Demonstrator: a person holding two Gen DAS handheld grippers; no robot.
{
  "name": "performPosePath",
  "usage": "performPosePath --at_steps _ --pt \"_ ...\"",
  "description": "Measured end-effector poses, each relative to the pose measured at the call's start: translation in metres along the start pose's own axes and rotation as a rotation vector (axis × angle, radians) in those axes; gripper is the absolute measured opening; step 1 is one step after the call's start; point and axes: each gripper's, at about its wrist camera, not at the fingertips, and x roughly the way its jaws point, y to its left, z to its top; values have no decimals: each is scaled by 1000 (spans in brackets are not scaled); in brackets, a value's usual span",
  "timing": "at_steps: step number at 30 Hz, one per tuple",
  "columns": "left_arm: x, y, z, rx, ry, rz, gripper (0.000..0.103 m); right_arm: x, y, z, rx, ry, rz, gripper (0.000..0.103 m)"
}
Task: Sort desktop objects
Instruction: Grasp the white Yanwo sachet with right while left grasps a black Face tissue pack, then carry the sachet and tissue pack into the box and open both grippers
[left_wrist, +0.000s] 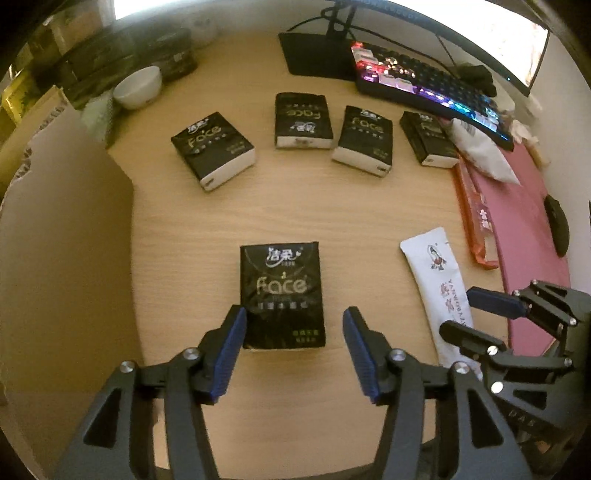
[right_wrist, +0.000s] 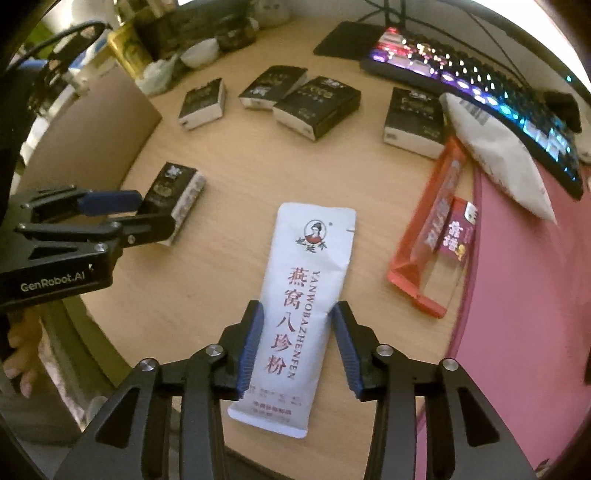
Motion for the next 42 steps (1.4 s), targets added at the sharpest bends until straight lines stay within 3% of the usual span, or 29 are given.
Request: performPosePath --at_steps 15,24,27,42 --pt "8 0 -3 -22 13 -17 63 16 26 8 -105 20 -131 46" --pt "18 -2 1 -15 31 -14 63 14 18 12 -83 28 -84 39" --pt "19 -5 4 -10 29 0 53 14 18 12 -86 28 -86 39" --pt "3 -12 16 11 0 -26 52 3 9 19 -78 20 -64 36"
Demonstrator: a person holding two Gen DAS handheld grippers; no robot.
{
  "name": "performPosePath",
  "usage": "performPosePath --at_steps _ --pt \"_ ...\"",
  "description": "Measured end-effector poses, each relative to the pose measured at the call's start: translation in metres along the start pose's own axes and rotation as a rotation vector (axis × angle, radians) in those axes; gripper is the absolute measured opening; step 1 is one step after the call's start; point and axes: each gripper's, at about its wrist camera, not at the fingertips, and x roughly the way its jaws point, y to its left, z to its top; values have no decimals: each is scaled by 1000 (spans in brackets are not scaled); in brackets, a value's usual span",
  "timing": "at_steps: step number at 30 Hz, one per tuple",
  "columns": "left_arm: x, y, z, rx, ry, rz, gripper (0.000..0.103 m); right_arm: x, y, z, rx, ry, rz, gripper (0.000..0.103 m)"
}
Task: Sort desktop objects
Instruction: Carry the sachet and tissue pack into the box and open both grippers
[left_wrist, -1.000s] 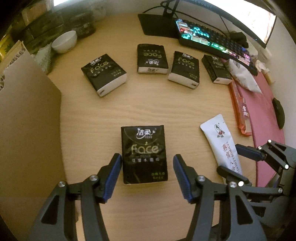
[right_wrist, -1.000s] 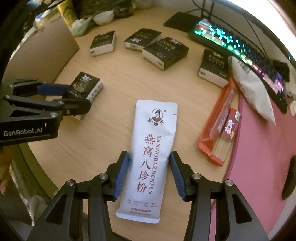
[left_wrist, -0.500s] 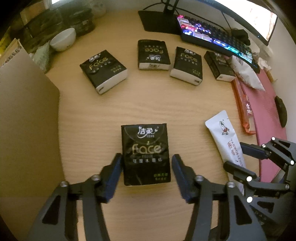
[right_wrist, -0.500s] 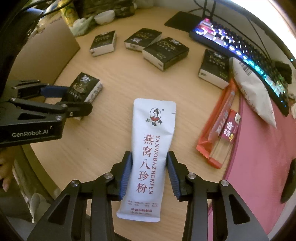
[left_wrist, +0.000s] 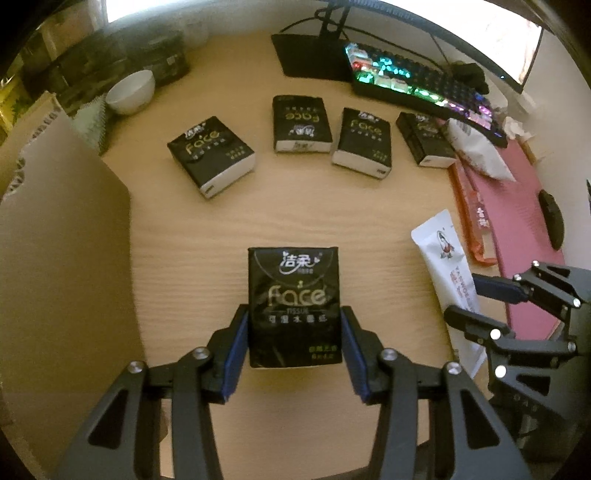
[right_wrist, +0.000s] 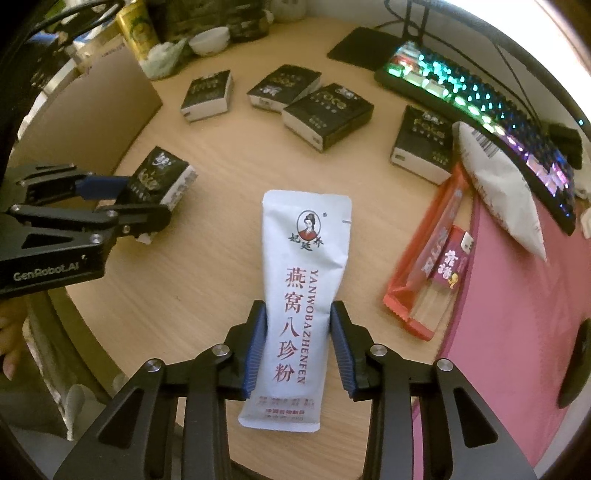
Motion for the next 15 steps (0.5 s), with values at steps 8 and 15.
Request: performPosePath --at_steps 8,15 --pt "-54 17 -16 8 -85 -49 52 -27 8 13 -31 -32 51 35" --pt "-108 65 -26 -67 -188 -7 52 -52 61 49 -158 -103 92 33"
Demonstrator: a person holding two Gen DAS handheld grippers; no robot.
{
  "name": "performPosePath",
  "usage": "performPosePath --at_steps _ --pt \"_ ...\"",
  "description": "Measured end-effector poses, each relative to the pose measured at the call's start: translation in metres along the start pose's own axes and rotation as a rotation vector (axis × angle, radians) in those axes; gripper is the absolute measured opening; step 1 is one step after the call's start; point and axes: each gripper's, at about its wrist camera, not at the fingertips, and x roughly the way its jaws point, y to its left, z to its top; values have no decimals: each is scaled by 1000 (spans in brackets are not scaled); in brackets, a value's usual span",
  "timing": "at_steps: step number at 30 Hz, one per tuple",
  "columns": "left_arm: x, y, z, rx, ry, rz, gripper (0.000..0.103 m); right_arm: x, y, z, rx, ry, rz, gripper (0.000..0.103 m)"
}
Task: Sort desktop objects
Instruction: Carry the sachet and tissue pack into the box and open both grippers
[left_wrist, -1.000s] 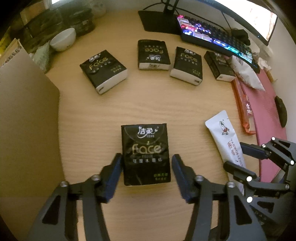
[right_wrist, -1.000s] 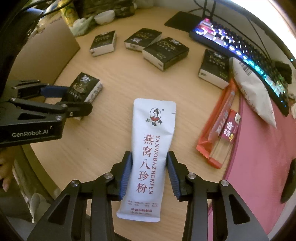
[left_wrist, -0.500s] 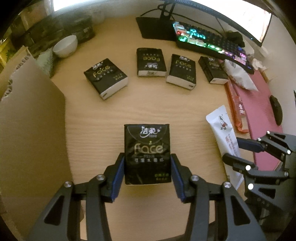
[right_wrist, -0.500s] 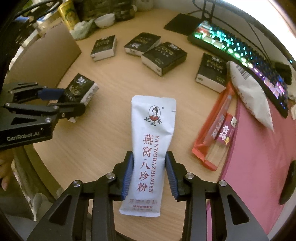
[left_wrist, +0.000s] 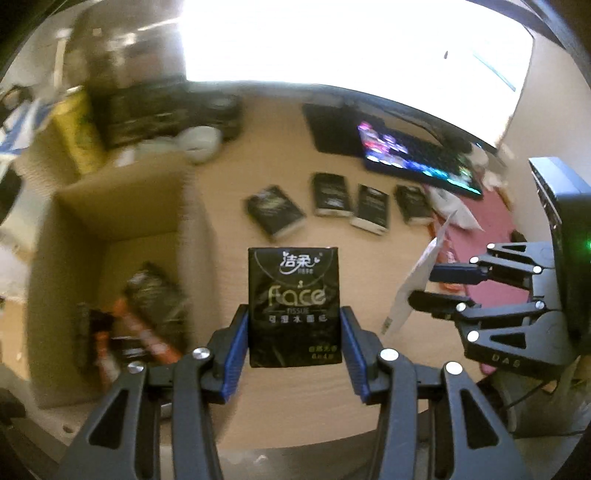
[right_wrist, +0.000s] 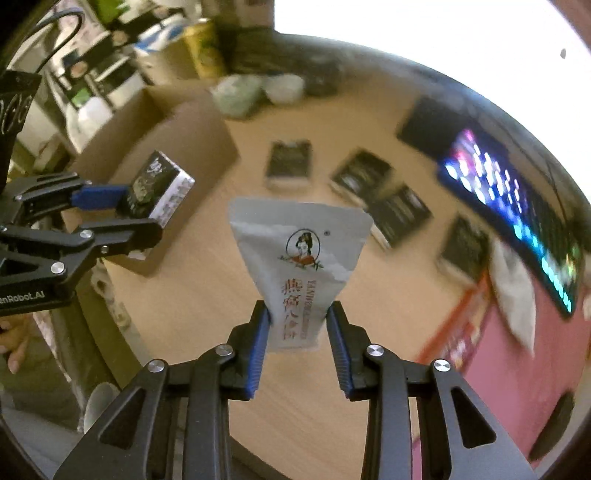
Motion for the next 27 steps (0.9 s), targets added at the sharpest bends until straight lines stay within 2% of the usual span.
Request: performPosePath --at_steps 5,12,17,23,27 --pt "-23 24 -7 -46 -27 -9 52 -5 17 23 -18 -25 50 33" --pt "-72 60 -14 -115 -137 67 52 -38 73 63 -148 -111 83 33" --pt "-74 94 -23 -193 -134 138 52 -49 123 94 -251 -135 142 33" --pt "-55 131 -41 -310 -111 167 52 -16 174 123 -339 -71 182 33" --pt "-53 150 -55 -392 -116 177 52 15 195 130 -378 -13 155 31"
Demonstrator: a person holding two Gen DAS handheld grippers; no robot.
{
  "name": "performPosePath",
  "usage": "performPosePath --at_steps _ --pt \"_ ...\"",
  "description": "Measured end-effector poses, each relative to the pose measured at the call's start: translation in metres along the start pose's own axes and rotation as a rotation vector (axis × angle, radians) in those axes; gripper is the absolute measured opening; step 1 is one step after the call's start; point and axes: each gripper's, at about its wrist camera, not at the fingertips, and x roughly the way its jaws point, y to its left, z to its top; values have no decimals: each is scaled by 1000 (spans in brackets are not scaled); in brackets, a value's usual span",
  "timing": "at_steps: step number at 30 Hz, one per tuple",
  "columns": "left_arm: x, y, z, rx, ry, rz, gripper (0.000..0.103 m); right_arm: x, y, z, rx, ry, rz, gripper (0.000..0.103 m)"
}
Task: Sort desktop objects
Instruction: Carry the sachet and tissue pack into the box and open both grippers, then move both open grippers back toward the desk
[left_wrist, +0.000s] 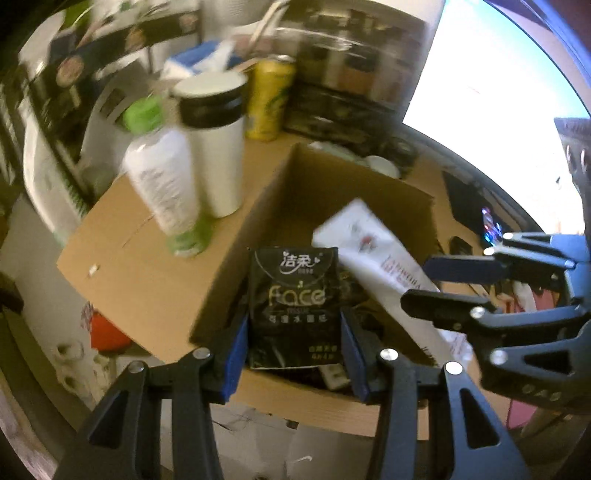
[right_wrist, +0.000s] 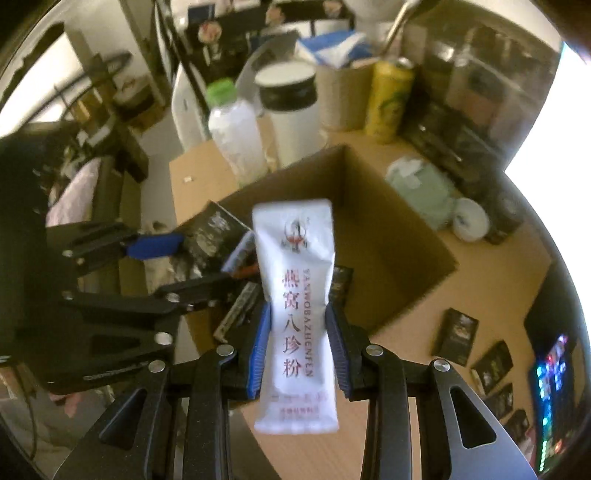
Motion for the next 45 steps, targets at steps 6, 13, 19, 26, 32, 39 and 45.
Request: performPosePath --at_steps 6,13,19,26,32,39,45 --pt "-2 18 -6 -54 -9 -16 52 26 6 5 -4 52 28 28" --pt "-5 23 -11 -72 -20 -56 62 25 -9 -1 63 39 41 29" --pt "-14 17 -16 -66 -44 -74 69 10 -12 -11 90 9 11 29" --pt "-34 -7 -21 -31 -75 -89 69 -6 -15 -37 96 3 -6 29" --pt "-48 -53 -22 63 -86 -108 69 -28 -41 -75 148 -11 -34 29" --pt "-16 -123 -32 203 9 -164 69 -45 -99 -147 300 12 -156 29" --pt "44 -184 -39 338 145 -190 69 -50 -164 -240 516 75 -257 29"
